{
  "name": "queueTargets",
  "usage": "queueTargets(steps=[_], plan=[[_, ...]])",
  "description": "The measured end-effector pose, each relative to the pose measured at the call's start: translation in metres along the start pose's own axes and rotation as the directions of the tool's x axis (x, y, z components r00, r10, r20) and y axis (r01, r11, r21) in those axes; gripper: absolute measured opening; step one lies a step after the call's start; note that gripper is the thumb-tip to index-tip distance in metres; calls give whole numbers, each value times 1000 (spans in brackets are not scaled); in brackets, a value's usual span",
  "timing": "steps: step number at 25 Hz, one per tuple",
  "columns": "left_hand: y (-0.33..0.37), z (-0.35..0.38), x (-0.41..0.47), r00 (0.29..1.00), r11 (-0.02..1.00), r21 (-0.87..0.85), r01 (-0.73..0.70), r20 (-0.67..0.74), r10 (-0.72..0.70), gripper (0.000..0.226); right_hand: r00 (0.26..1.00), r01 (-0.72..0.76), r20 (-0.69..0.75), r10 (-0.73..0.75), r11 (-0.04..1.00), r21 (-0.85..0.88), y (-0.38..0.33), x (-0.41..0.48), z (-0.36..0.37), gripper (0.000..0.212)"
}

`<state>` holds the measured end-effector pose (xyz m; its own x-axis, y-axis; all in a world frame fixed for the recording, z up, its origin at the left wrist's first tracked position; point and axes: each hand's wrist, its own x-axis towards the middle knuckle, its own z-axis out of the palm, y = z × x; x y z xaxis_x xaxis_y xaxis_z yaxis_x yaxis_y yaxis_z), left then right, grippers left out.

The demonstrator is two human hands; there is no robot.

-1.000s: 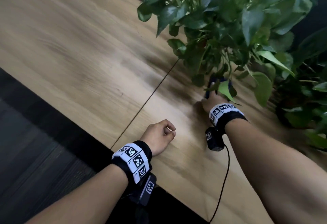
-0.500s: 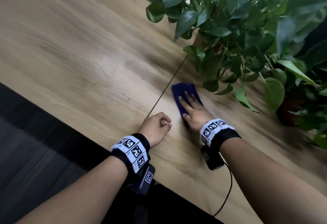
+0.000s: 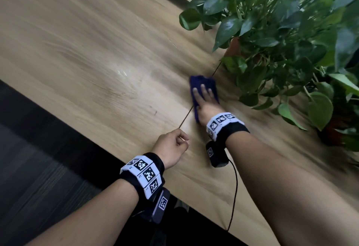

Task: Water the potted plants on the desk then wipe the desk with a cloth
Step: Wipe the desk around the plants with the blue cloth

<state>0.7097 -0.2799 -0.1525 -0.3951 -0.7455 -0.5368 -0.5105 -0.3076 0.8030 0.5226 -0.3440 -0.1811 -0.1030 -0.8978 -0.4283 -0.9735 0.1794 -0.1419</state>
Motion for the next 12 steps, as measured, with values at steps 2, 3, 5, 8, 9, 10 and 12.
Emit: queueTargets(steps=[2, 3, 5, 8, 9, 10, 12], plan=[[11, 26, -1, 998, 999, 18, -38, 40, 37, 5, 999, 52, -2, -52, 999, 11, 23, -25, 6, 64], [15, 36, -2, 997, 999, 22, -47, 54, 46, 4, 1000, 20, -19, -20, 1000, 2, 40, -35, 8, 62], [16, 51, -10, 995, 998, 27, -55, 83, 53, 5, 986, -154, -64, 153, 988, -13, 79, -48, 3, 61], [25, 84, -29, 987, 994, 72, -78, 144, 67, 7, 900, -424, -76, 428, 903, 71, 142, -70, -13, 62], [26, 94, -34, 986, 992, 93, -90, 151, 76, 8, 887, -449, -68, 458, 887, 110, 155, -74, -17, 62], [29, 105, -40, 983, 987, 118, -106, 160, 86, 8, 877, -464, -53, 477, 872, 156, 168, -79, -22, 63], [38, 134, -49, 974, 979, 155, -135, 203, 102, 8, 855, -497, -24, 518, 832, 247, 194, -92, -36, 68]])
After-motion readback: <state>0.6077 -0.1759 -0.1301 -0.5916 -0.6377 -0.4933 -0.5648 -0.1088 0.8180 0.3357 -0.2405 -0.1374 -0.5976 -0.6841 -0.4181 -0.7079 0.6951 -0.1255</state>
